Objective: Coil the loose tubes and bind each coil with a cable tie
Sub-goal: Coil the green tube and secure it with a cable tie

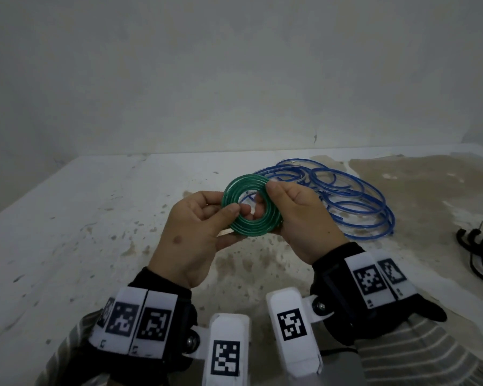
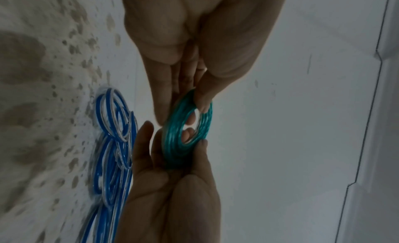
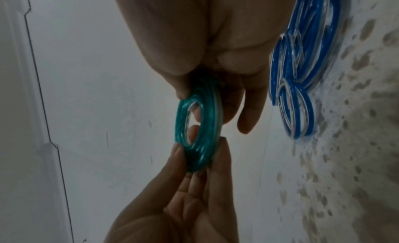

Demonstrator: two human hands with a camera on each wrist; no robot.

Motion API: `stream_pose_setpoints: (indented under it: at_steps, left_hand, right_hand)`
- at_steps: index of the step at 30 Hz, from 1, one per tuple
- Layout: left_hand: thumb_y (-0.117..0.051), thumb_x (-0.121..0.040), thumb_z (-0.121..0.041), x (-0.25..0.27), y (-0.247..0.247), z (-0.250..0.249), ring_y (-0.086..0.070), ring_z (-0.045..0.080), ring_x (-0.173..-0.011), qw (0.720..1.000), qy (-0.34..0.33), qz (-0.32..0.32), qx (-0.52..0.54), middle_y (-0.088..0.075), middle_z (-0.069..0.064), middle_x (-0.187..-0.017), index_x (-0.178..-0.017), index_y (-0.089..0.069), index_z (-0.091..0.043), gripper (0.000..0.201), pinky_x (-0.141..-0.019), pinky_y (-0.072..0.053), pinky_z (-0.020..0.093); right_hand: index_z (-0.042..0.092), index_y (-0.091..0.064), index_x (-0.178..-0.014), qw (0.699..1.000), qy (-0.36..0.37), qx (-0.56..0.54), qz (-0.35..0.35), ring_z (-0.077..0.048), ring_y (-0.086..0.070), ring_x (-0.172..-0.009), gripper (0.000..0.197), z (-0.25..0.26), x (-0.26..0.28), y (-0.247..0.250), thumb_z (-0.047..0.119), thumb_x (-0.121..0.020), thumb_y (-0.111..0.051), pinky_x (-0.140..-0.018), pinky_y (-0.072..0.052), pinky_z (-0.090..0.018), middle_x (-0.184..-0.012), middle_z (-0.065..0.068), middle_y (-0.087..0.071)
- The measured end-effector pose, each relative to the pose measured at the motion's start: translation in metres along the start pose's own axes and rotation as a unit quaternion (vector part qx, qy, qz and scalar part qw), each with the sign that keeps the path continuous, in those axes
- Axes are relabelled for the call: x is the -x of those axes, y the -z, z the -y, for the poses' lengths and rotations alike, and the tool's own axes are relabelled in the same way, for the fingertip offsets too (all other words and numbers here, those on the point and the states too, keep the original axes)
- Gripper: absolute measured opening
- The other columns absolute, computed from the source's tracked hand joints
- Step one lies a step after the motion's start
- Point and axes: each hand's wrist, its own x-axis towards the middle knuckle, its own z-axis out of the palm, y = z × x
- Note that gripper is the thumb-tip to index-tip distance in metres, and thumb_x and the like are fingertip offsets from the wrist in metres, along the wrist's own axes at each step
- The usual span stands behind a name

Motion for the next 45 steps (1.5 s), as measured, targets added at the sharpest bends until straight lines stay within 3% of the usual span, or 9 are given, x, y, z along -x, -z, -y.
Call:
stream_pose_setpoints:
  at_steps: [7,13,18,22,25,30,37,41,45]
  left_hand:
    - [-0.044,-0.092,-0.004,0.0,-0.004,-0.003,-0.062,0.015,-0.055,0.998,0.033,0.048,0.026,-0.065,0.007,-0.063,-0.107,-0.055,-0.009,0.018,-0.057,-0.055,0.025]
    - [-0.033,-0.098,-0.012,-0.003,-0.014,0.0,-0.046,0.009,-0.047,0.996,0.048,0.034,0.067,-0.052,0.001,-0.055,-0.095,-0.056,-0.006,0.023,-0.057,-0.046,0.024]
    - [-0.034,-0.098,-0.009,-0.011,-0.022,-0.004,-0.038,0.01,-0.043,0.998,0.03,0.01,0.052,-0.046,0.0,-0.05,-0.089,-0.056,-0.007,0.024,-0.053,-0.043,0.026]
    - [-0.035,-0.097,-0.007,-0.018,-0.031,-0.003,-0.034,0.011,-0.042,0.999,0.021,-0.008,0.036,-0.045,-0.001,-0.047,-0.086,-0.057,-0.007,0.025,-0.045,-0.04,0.02]
    - [-0.035,-0.097,-0.006,-0.02,-0.042,0.0,-0.032,0.01,-0.04,0.999,0.017,-0.007,0.03,-0.042,-0.001,-0.046,-0.083,-0.056,-0.008,0.025,-0.046,-0.038,0.023]
    - [-0.034,-0.096,-0.007,-0.022,-0.053,0.003,-0.03,0.011,-0.039,0.999,0.003,0.013,0.03,-0.04,-0.003,-0.044,-0.082,-0.054,-0.007,0.025,-0.045,-0.037,0.022]
    - [-0.034,-0.097,-0.009,-0.021,-0.064,0.014,-0.031,0.011,-0.039,0.999,0.024,0.036,0.03,-0.04,-0.003,-0.044,-0.08,-0.055,-0.007,0.027,-0.044,-0.039,0.021]
    - [-0.035,-0.097,-0.009,-0.02,-0.073,0.02,-0.033,0.012,-0.039,0.998,0.035,0.046,0.024,-0.041,-0.002,-0.046,-0.082,-0.056,-0.007,0.026,-0.045,-0.04,0.022]
    - [-0.034,-0.096,-0.007,-0.019,-0.079,0.021,-0.033,0.012,-0.041,0.998,0.029,0.057,0.017,-0.041,-0.001,-0.047,-0.085,-0.056,-0.006,0.024,-0.045,-0.041,0.022]
  right_hand:
    - [0.008,-0.058,-0.076,0.968,0.064,0.24,0.023,-0.012,-0.048,-0.056,0.032,0.003,0.002,0.001,0.023,-0.097,-0.039,-0.061,-0.04,-0.031,-0.058,0.003,-0.053]
    - [0.002,-0.057,-0.083,0.976,0.06,0.211,0.008,-0.03,-0.054,-0.069,0.036,0.0,-0.001,-0.003,0.027,-0.099,-0.036,-0.074,-0.048,-0.049,-0.083,-0.026,-0.063]
    - [-0.006,-0.057,-0.089,0.977,0.054,0.203,0.022,-0.024,-0.051,-0.068,0.038,0.005,-0.001,0.002,0.021,-0.1,-0.033,-0.071,-0.044,-0.041,-0.069,-0.007,-0.056]
    - [-0.007,-0.054,-0.104,0.987,-0.013,0.159,0.028,-0.027,-0.055,-0.077,0.036,0.008,0.003,0.012,0.022,-0.1,-0.033,-0.08,-0.051,-0.051,-0.082,-0.017,-0.058]
    - [-0.003,-0.059,-0.1,0.976,-0.035,0.211,0.031,-0.024,-0.059,-0.081,0.041,0.015,0.009,0.028,0.03,-0.099,-0.035,-0.078,-0.054,-0.045,-0.09,-0.022,-0.063]
    - [0.006,-0.061,-0.075,0.917,-0.075,0.391,-0.007,-0.018,-0.056,-0.07,0.039,0.034,0.012,0.097,0.034,-0.095,-0.042,-0.065,-0.041,-0.03,-0.069,-0.009,-0.062]
    - [-0.004,-0.063,-0.091,0.725,-0.245,0.64,-0.072,-0.027,-0.055,-0.086,0.032,0.047,0.033,0.224,0.025,-0.092,-0.051,-0.074,-0.04,-0.032,-0.097,-0.016,-0.063]
    - [0.004,-0.054,-0.059,0.687,-0.285,0.666,-0.057,-0.024,-0.046,-0.061,0.034,0.034,0.042,0.255,0.027,-0.081,-0.066,-0.057,-0.041,-0.032,-0.067,-0.015,-0.053]
    - [0.007,-0.057,-0.052,0.656,-0.297,0.693,-0.031,-0.024,-0.054,-0.056,0.035,0.018,0.034,0.263,0.029,-0.073,-0.074,-0.055,-0.047,-0.031,-0.06,-0.011,-0.058]
